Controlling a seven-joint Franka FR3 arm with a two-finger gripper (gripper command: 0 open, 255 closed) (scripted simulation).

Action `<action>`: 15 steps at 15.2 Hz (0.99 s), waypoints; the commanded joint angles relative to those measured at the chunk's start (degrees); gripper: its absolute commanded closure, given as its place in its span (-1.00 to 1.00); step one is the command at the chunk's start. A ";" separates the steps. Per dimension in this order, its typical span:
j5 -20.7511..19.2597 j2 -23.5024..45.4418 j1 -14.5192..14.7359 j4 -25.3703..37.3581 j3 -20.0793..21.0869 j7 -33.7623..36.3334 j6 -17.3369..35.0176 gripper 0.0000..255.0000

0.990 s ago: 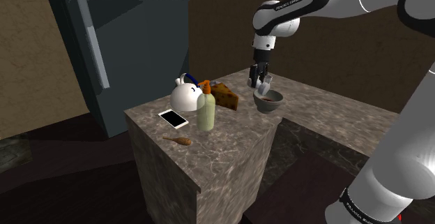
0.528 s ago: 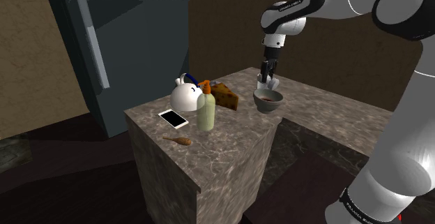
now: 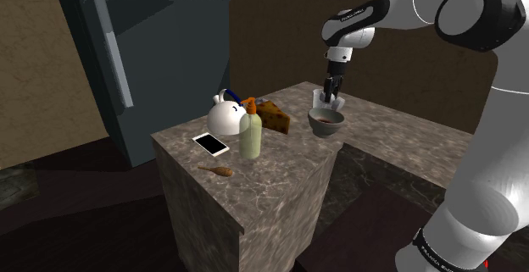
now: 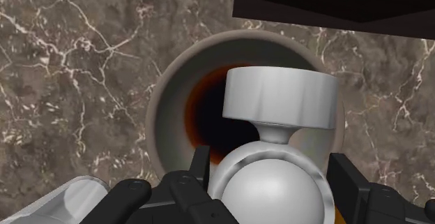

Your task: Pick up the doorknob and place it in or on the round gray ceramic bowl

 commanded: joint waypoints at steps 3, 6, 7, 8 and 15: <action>0.35 0.97 -0.08 -1.92 0.06 -0.42 2.87 1.00; 0.65 1.77 -0.12 -3.24 0.13 -0.69 4.95 1.00; 0.76 2.05 -0.14 -3.65 0.16 -0.78 5.63 1.00; 0.91 2.46 -0.16 -4.19 0.20 -0.91 6.56 1.00; 0.91 2.46 -0.16 -4.19 0.20 -0.91 6.56 1.00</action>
